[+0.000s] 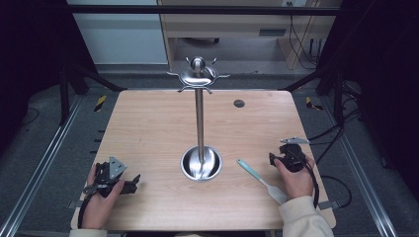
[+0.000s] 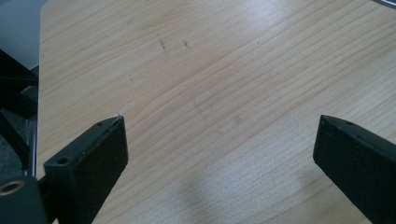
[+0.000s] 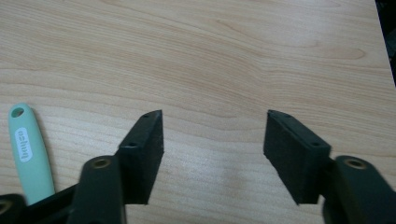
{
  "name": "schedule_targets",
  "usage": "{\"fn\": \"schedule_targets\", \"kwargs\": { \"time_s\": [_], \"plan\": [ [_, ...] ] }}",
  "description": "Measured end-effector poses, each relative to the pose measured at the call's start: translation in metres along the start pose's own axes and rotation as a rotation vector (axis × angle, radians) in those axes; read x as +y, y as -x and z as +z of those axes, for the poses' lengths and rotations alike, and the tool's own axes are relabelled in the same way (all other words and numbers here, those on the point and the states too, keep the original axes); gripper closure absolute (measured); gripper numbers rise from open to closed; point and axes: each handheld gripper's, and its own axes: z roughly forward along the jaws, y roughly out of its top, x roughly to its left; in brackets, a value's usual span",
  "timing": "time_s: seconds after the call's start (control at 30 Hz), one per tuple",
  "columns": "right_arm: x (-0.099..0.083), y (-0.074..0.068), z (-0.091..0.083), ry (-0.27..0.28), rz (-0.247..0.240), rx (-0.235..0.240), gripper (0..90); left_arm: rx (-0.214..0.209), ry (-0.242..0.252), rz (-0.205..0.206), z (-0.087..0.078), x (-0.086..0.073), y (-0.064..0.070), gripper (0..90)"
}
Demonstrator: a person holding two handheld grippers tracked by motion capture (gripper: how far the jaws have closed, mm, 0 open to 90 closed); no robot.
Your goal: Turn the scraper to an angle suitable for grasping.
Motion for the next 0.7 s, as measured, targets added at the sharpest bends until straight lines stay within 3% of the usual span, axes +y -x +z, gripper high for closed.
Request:
{"fn": "schedule_targets", "kwargs": {
  "time_s": [0.07,0.37,0.53,0.7],
  "plan": [
    [0.001,-0.002,0.001,0.002,-0.009,0.014,52.8,0.001,-0.002,0.004,0.0,0.0,0.0,2.9],
    [0.003,-0.021,0.004,-0.01,-0.093,0.089,79.5,-0.006,-0.001,0.007,0.0,0.0,0.001,2.9],
    [0.004,-0.032,0.005,-0.016,-0.127,0.146,89.0,-0.002,-0.002,0.005,0.0,0.0,0.0,2.9],
    [0.004,-0.044,0.006,-0.024,-0.176,0.189,90.0,-0.004,-0.002,0.01,0.0,0.001,0.001,2.9]
  ]
}}
